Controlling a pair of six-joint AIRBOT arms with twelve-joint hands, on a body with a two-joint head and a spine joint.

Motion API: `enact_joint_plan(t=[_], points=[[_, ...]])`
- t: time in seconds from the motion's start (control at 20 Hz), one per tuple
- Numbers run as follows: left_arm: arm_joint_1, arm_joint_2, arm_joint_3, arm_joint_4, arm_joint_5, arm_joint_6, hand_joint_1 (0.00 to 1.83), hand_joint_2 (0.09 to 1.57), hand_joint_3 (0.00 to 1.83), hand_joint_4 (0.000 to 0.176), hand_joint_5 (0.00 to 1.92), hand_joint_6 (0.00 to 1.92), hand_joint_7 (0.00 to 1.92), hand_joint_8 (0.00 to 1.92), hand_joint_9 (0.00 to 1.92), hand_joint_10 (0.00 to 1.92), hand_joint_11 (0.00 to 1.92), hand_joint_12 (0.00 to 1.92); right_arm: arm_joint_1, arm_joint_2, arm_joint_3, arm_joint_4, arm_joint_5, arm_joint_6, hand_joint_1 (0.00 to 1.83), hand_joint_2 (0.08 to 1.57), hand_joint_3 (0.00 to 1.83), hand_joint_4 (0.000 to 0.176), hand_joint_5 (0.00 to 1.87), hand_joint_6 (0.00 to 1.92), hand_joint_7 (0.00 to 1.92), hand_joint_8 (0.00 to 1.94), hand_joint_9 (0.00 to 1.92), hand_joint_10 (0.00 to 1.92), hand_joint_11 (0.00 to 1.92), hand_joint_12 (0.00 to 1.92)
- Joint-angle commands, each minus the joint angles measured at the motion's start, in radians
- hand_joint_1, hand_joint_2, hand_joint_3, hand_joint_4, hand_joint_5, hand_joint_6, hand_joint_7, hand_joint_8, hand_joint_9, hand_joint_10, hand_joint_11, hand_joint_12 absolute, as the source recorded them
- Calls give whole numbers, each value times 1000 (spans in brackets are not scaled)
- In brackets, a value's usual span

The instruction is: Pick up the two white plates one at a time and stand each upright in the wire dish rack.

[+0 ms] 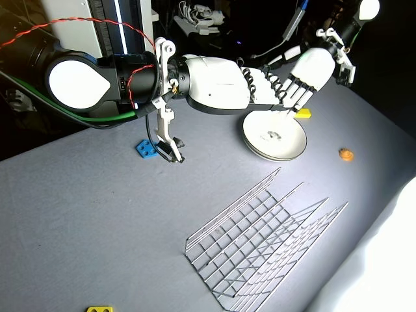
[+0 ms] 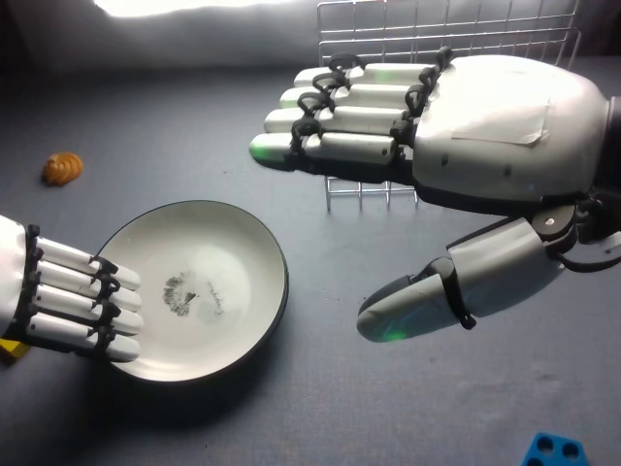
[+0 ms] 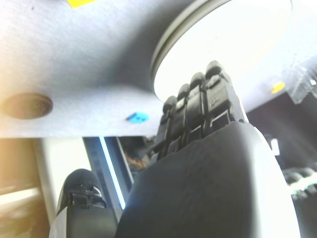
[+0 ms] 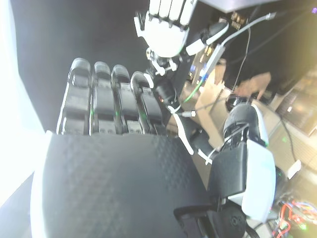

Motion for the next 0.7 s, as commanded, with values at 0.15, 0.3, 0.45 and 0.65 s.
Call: enact_joint_plan(t=[0.15, 0.3, 0.45, 0.65], points=[[10, -15, 0, -59, 9, 3, 0, 994, 6, 0, 0, 0, 0, 0, 0, 0, 0, 0, -1, 3, -9, 33, 117, -33, 0, 986, 0, 0, 0, 0, 0, 0, 0, 0, 0, 0], [10, -29, 11, -59, 35, 3, 0, 997, 7, 0, 0, 0, 0, 0, 0, 0, 0, 0, -8, 3, -10, 33, 140, -43, 2, 966, 0, 0, 0, 0, 0, 0, 0, 0, 0, 0], [10, -42, 27, -59, 51, 3, 0, 998, 6, 0, 0, 0, 0, 0, 0, 0, 0, 0, -9, 3, -10, 33, 146, -45, 0, 958, 0, 0, 0, 0, 0, 0, 0, 0, 0, 0], [11, -52, 43, -59, 66, 3, 0, 989, 1, 0, 0, 0, 0, 0, 0, 0, 0, 0, -11, 3, -10, 33, 147, -68, 0, 964, 0, 0, 0, 0, 0, 0, 0, 0, 0, 0]])
